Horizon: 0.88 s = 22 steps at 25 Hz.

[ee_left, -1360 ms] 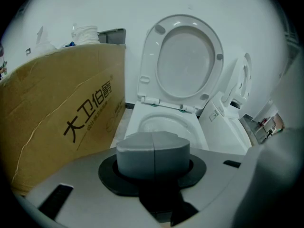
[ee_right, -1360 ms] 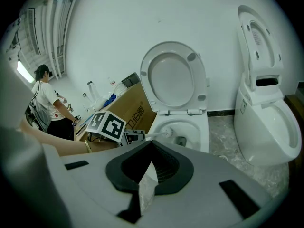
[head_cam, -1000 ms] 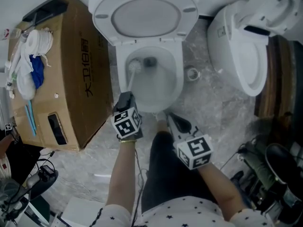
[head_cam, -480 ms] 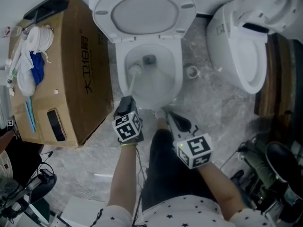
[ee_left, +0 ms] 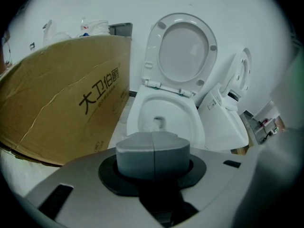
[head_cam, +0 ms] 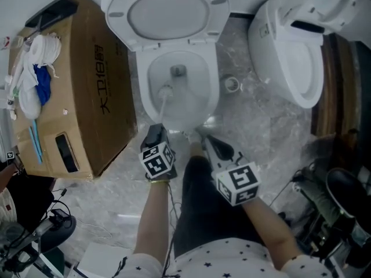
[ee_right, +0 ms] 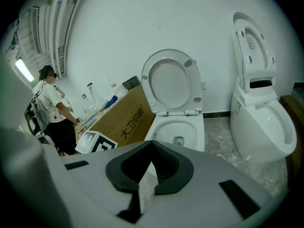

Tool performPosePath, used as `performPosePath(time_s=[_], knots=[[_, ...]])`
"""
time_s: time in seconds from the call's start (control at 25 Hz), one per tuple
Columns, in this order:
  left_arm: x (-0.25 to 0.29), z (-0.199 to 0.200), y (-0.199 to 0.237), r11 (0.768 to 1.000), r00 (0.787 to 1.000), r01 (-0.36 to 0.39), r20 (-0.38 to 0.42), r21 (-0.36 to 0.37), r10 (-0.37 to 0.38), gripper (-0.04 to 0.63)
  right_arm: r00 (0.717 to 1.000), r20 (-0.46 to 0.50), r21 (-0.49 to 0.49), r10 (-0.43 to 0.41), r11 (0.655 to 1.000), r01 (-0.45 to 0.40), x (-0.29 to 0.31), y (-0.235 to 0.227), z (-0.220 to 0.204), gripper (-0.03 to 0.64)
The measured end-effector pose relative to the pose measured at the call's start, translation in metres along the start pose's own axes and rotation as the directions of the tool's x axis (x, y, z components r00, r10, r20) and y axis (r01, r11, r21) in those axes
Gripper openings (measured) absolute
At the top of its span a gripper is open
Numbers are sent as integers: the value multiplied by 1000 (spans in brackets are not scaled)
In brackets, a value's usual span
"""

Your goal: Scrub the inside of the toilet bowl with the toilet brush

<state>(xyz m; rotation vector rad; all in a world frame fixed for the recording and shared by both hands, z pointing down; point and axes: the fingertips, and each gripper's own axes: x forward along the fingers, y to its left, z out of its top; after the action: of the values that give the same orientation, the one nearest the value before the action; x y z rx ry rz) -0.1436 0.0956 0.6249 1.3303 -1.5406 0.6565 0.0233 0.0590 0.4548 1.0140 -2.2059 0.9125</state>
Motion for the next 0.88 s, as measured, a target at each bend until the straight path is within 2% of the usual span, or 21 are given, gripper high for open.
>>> performPosePath(time_s=[0.48,0.88], knots=[[3,-33,-27,998,998,40,-56,53,-37,147,1000,9,17,-14,1000,14,-7,0,-11,6],[9,-37,-57,993,994,88,-71,82,-82,147,999,17,34,-37,999,36,-13,-8,-13,6]])
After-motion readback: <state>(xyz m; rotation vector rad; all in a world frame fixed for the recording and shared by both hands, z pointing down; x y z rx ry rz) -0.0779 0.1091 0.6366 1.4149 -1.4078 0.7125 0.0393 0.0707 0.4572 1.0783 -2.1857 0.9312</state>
